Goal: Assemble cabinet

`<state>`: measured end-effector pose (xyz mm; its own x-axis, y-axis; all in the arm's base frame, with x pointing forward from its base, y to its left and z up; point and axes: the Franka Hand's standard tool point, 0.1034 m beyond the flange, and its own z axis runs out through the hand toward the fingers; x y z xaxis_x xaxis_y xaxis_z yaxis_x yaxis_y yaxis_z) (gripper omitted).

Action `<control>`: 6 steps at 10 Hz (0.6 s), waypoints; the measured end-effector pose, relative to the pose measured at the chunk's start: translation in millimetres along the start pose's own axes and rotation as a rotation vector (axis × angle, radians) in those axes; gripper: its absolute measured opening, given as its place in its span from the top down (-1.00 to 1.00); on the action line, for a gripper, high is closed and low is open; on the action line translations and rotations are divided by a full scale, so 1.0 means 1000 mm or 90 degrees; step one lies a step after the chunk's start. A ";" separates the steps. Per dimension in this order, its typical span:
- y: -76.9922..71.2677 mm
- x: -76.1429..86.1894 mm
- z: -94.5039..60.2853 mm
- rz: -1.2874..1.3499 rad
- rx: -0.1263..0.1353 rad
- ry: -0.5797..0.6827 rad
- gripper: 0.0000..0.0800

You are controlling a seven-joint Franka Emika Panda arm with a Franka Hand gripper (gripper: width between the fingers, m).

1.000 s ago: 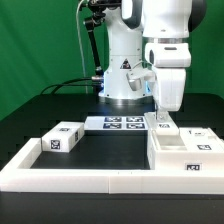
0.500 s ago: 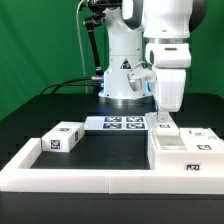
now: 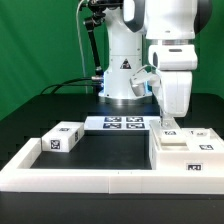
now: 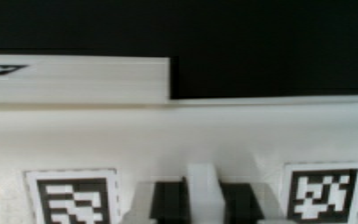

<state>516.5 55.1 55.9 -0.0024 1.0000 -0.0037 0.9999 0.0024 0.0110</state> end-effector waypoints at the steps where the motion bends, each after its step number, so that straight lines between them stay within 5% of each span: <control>1: 0.007 0.000 0.000 -0.004 -0.005 0.002 0.82; 6: 0.034 0.004 0.000 0.001 -0.022 0.008 0.82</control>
Offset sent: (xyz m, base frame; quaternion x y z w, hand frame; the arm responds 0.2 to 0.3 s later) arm 0.0230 0.0132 -0.0106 0.0047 0.0236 -0.0102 0.9997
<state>550.9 58.8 56.4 -0.0015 1.0000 0.0096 0.9989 0.0010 0.0458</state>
